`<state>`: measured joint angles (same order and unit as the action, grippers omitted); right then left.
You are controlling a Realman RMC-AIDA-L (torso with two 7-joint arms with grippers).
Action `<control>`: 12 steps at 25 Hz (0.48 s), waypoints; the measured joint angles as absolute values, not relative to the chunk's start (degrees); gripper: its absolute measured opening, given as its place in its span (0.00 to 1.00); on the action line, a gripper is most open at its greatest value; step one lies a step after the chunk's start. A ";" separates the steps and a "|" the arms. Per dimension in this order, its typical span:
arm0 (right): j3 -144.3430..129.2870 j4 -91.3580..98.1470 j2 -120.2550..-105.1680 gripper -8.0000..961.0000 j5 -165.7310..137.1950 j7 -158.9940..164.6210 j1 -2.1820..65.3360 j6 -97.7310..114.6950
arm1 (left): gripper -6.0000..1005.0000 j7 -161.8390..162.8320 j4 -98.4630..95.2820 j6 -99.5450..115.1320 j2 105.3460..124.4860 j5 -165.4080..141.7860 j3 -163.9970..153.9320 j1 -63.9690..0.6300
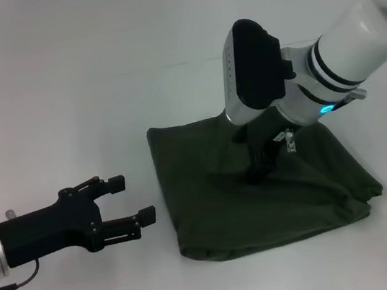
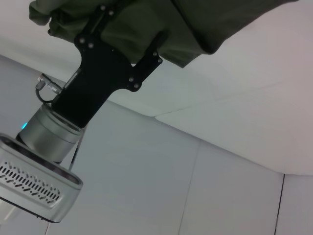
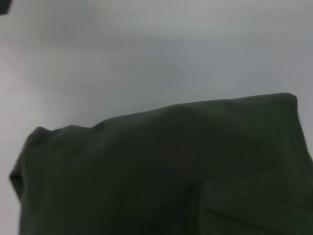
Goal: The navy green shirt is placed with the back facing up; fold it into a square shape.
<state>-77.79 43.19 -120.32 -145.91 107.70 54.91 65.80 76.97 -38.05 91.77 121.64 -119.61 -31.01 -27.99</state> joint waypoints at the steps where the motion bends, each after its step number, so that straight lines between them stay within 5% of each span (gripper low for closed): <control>1: -78.20 43.17 -120.32 0.91 -145.91 107.98 54.92 65.21 | 0.95 76.97 -38.05 91.76 121.64 -119.52 -31.01 -28.01; 8: -80.81 42.19 -120.36 0.73 -145.92 108.33 55.20 63.31 | 0.95 76.98 -38.05 91.66 121.64 -119.07 -31.01 -28.38; 12: -81.22 42.69 -120.46 0.54 -145.59 108.59 55.01 63.60 | 0.94 76.99 -38.10 91.66 121.57 -119.04 -30.69 -28.42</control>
<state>-81.22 42.69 -120.46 -145.59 108.59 55.01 63.60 76.99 -38.10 91.66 121.57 -119.04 -30.69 -28.42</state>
